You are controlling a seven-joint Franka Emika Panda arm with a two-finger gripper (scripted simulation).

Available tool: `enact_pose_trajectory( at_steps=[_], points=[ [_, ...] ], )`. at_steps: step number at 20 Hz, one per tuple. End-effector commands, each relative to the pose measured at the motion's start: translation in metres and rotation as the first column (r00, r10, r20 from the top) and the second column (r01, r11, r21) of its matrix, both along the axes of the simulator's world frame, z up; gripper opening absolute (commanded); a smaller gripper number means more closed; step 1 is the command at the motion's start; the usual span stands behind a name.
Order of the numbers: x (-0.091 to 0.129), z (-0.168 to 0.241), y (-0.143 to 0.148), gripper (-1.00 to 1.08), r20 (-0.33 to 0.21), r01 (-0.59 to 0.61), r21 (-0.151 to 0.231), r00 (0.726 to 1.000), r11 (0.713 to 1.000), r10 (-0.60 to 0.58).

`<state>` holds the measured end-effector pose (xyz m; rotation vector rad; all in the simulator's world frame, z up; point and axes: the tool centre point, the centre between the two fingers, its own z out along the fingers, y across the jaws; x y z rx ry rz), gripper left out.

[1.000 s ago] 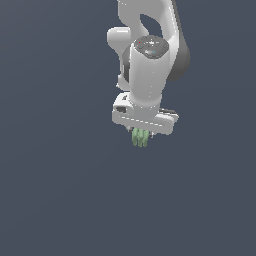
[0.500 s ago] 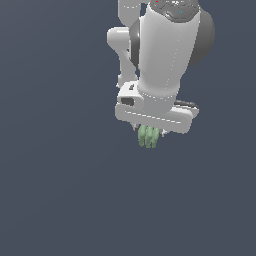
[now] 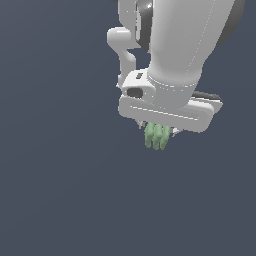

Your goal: Pick up the object and move it to a goal position.

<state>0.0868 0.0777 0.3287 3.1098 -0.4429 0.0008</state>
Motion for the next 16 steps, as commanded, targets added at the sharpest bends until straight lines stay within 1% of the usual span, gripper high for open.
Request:
enact_pose_trajectory(
  at_steps=[1, 8, 16],
  points=[
    [0.006, 0.008, 0.002, -1.0, 0.0, 0.0, 0.0, 1.0, 1.0, 0.0],
    [0.016, 0.022, 0.006, -1.0, 0.0, 0.0, 0.001, 1.0, 1.0, 0.0],
    [0.019, 0.027, 0.008, -1.0, 0.0, 0.0, 0.001, 1.0, 1.0, 0.0]
  ],
)
